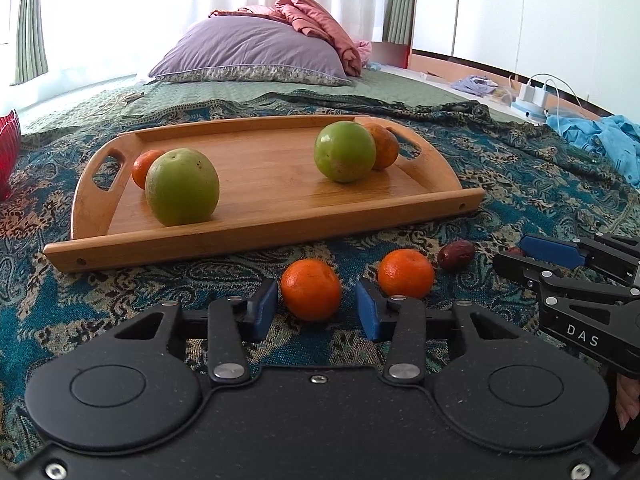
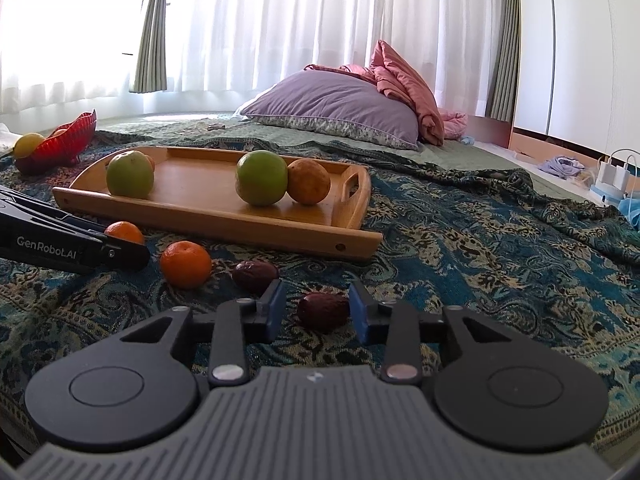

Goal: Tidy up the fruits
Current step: 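Close the left gripper on the tangerine while the right gripper grasps the red date, then lift the tangerine over the tray with the left gripper while the right gripper carries the date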

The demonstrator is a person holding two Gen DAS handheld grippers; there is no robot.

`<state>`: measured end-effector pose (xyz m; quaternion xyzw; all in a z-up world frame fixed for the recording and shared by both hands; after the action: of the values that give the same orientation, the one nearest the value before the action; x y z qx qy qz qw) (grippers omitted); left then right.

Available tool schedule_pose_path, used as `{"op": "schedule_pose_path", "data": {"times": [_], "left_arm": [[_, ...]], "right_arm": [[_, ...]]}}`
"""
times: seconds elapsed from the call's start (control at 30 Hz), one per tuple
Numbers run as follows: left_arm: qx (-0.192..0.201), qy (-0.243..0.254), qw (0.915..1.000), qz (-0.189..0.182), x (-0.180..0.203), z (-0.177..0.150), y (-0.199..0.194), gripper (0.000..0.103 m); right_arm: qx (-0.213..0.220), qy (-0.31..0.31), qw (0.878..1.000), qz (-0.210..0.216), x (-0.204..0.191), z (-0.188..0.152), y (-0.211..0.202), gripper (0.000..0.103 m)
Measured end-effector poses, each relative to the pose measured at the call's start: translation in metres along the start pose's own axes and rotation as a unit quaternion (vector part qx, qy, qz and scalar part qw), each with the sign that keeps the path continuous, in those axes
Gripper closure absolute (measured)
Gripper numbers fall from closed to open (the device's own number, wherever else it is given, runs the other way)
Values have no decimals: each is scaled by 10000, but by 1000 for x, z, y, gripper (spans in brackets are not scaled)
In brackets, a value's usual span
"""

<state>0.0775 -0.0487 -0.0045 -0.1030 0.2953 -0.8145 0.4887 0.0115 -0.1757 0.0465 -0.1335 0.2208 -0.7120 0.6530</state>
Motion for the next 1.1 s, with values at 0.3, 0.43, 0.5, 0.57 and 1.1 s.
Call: {"op": "schedule_pose_path", "data": {"times": [0.3, 0.43, 0.5, 0.57, 1.1], "left_arm": [[7, 7, 10000, 27, 2, 0, 3, 69], [44, -79, 9999, 87, 0, 0, 2, 74], [91, -111, 9997, 175, -1, 1, 0, 74], [145, -126, 9995, 261, -2, 2, -3, 74], [459, -232, 9974, 510, -36, 45, -9, 74]], "right_arm": [[-55, 20, 10000, -67, 3, -3, 0, 68], [-75, 30, 9999, -68, 4, -3, 0, 72], [-36, 32, 10000, -76, 4, -3, -2, 72], [26, 6, 10000, -76, 2, -1, -4, 72], [239, 189, 9991, 296, -24, 58, 27, 72]]}}
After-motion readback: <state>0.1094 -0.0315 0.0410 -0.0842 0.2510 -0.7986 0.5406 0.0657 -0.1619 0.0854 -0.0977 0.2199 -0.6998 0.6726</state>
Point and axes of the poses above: each gripper's, at about its wrist camera, not at the fingertips, and y roughly the way its jaws point, x to its right, z to its top, the point moved 1 cm from there along y, roughly the way its jaws point, and after that the axes turned 12 degrees about y, right-handed, at the moved point
